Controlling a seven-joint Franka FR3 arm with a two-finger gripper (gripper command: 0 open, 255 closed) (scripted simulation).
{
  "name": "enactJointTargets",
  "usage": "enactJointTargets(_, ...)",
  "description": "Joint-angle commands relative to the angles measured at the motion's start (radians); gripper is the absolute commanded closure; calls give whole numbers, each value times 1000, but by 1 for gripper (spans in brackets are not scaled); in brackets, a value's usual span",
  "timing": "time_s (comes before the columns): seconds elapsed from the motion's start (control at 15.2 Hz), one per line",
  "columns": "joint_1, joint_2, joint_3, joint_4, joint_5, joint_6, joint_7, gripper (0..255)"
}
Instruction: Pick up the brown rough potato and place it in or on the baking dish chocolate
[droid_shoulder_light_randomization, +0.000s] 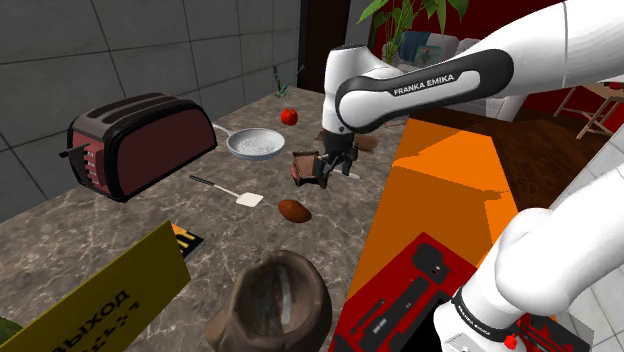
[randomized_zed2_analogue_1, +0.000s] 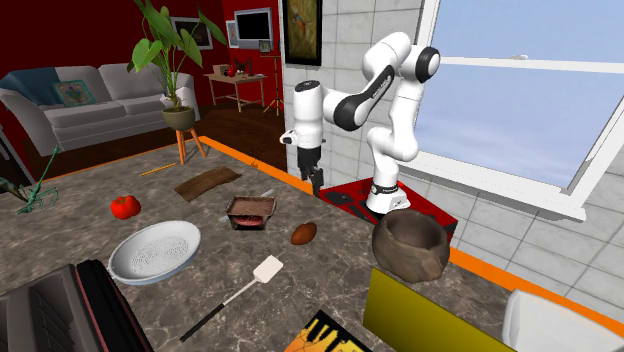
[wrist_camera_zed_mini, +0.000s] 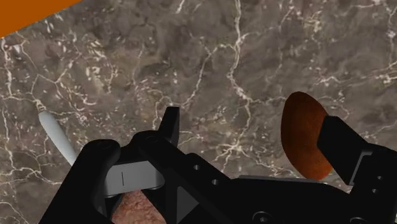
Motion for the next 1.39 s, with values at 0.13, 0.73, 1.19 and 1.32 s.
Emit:
enactJointTargets(0.13, 24, 129, 31, 50, 6, 68, 14, 0)
enactJointTargets(0.73, 63, 349, 73, 140, -9, 181, 43, 0)
enactJointTargets(1.19, 65, 381, 72, 112, -18, 241, 49, 0)
enactJointTargets(1.32, 65, 381, 72, 112, -18, 241, 49, 0)
